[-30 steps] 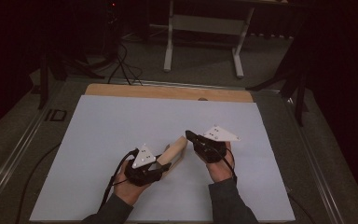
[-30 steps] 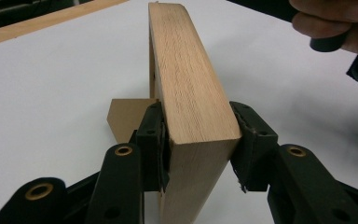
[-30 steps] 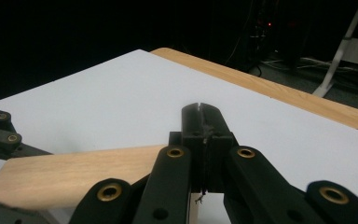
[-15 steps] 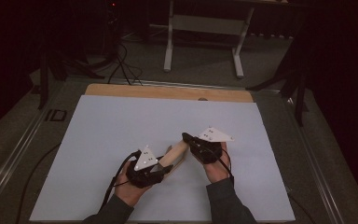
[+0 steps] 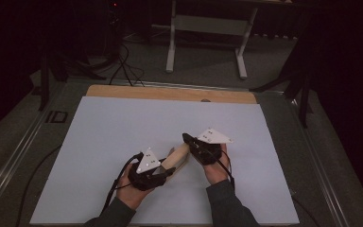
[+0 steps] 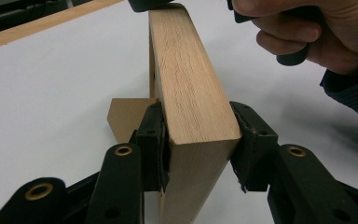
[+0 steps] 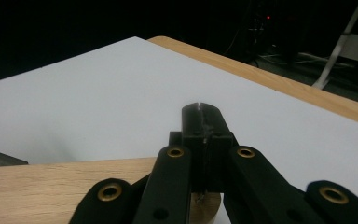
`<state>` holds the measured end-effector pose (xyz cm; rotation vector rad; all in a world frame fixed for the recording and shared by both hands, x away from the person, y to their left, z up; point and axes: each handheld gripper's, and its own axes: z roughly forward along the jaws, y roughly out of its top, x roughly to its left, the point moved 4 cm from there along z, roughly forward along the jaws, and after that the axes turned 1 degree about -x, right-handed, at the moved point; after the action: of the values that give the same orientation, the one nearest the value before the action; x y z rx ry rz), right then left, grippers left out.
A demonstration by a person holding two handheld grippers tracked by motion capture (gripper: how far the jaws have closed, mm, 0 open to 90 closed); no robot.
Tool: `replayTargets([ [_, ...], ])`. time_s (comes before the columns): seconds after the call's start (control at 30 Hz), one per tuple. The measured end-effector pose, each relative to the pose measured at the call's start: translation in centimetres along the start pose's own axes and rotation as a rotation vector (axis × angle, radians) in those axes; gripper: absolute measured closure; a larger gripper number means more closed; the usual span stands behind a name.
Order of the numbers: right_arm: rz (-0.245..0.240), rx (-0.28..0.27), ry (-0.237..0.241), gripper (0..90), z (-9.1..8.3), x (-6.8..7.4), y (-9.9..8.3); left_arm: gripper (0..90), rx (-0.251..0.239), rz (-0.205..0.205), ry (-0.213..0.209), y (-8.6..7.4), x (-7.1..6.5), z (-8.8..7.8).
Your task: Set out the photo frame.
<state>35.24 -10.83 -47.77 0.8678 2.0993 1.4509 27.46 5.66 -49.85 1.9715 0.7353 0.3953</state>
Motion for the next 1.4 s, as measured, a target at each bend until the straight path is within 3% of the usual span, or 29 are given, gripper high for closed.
replayTargets([
  [0.93,-0.006,0.0,-0.006,89.6,-0.15,-0.03,-0.07,59.5,-0.006,0.003,0.003,-0.06,0.14,0.03],
  [1.4,0.001,0.003,-0.008,89.7,-0.33,-0.13,-0.12,58.2,-0.005,-0.021,0.024,-0.21,0.8,-0.05],
])
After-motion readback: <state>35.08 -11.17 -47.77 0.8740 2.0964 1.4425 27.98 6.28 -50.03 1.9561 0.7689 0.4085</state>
